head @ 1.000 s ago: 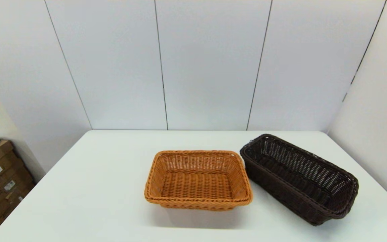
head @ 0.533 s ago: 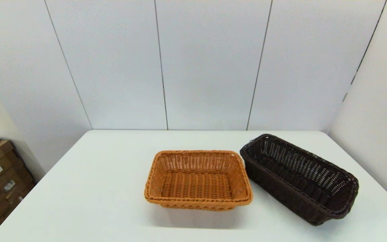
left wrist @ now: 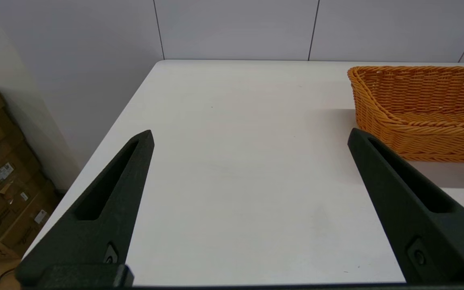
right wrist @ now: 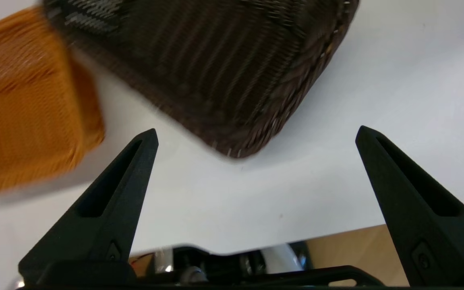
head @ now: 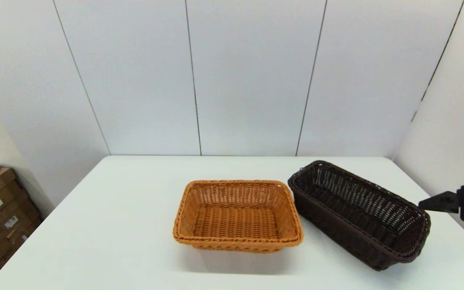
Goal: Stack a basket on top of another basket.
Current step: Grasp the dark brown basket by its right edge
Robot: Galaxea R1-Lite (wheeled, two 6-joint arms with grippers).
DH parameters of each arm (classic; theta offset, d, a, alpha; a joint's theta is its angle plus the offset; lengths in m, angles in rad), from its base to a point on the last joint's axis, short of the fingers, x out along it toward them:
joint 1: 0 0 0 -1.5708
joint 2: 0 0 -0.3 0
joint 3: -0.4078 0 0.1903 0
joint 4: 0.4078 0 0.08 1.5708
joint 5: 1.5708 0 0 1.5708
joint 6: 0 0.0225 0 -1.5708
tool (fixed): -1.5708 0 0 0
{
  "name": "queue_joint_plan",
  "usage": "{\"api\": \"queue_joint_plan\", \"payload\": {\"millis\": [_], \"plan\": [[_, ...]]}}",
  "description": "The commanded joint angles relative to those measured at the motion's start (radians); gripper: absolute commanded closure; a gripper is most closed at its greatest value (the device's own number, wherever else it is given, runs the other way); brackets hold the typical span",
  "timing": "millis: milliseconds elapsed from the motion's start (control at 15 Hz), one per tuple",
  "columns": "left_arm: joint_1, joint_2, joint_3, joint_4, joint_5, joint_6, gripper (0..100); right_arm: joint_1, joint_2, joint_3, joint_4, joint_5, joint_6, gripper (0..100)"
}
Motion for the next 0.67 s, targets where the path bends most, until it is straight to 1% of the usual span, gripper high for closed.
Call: {"api": "queue_joint_plan", "payload": {"millis": [67, 400, 533, 667], "plan": [[0.000, 0.000, 0.000, 0.001, 0.000, -0.001, 0, -0.042, 0.336, -0.079, -0.002, -0.080, 0.137, 0], [0.000, 0.000, 0.000, 0.001, 0.000, -0.001, 0, -0.047, 0.459, -0.066, -0.003, -0.072, 0.201, 0], [0.001, 0.000, 0.000, 0.001, 0.000, -0.001, 0, -0.042, 0.462, -0.033, -0.009, -0.071, 0.210, 0], [0.000, 0.000, 0.000, 0.001, 0.000, 0.001, 0, -0.035, 0.467, 0.013, -0.075, -0.068, 0.212, 0]]}}
